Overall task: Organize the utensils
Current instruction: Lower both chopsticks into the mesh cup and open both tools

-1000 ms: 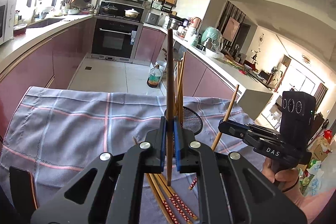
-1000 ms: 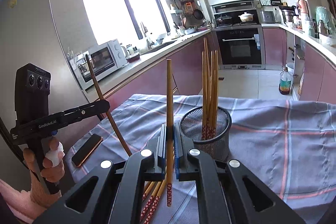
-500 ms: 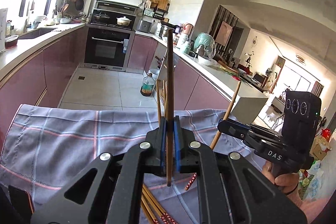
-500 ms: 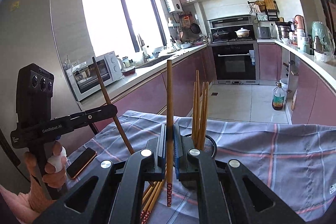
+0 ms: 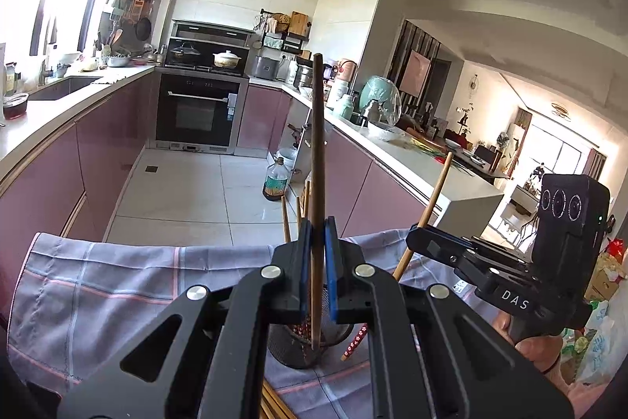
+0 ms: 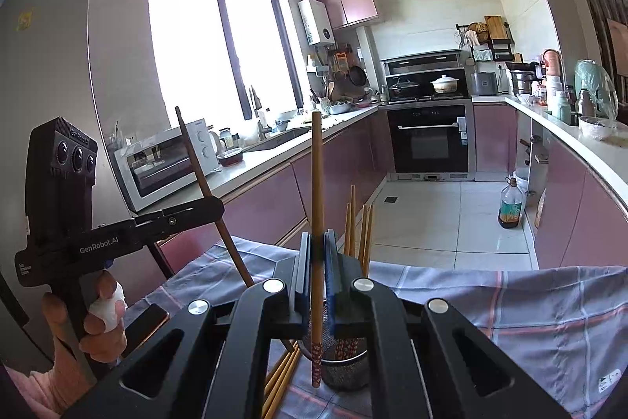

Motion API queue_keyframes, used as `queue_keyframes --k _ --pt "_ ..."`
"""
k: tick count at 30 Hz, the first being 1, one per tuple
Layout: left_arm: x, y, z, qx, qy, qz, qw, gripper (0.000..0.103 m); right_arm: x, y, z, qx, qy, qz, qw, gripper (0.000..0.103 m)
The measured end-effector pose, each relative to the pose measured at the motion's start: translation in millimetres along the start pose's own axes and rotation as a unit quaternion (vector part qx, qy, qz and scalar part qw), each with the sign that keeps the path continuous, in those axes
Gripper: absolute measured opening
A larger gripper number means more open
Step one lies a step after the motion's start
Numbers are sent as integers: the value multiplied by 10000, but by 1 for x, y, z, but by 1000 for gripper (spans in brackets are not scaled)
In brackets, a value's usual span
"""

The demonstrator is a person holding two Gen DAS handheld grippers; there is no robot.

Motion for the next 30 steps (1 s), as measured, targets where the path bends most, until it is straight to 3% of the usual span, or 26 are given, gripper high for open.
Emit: queue_keyframes --k 30 --pt "3 -49 -2 508 -12 158 9986 7 -15 -25 21 -272 -260 -191 9991 5"
Point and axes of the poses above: each gripper's, at about its wrist camera, not at the fingertips, and y roughly against the way its jaws point, x to its left, z to its top, the point moved 3 cm from there along -y, roughly the way its jaws point, and after that the axes turned 7 degrees about -y, right-handed, at the moved point
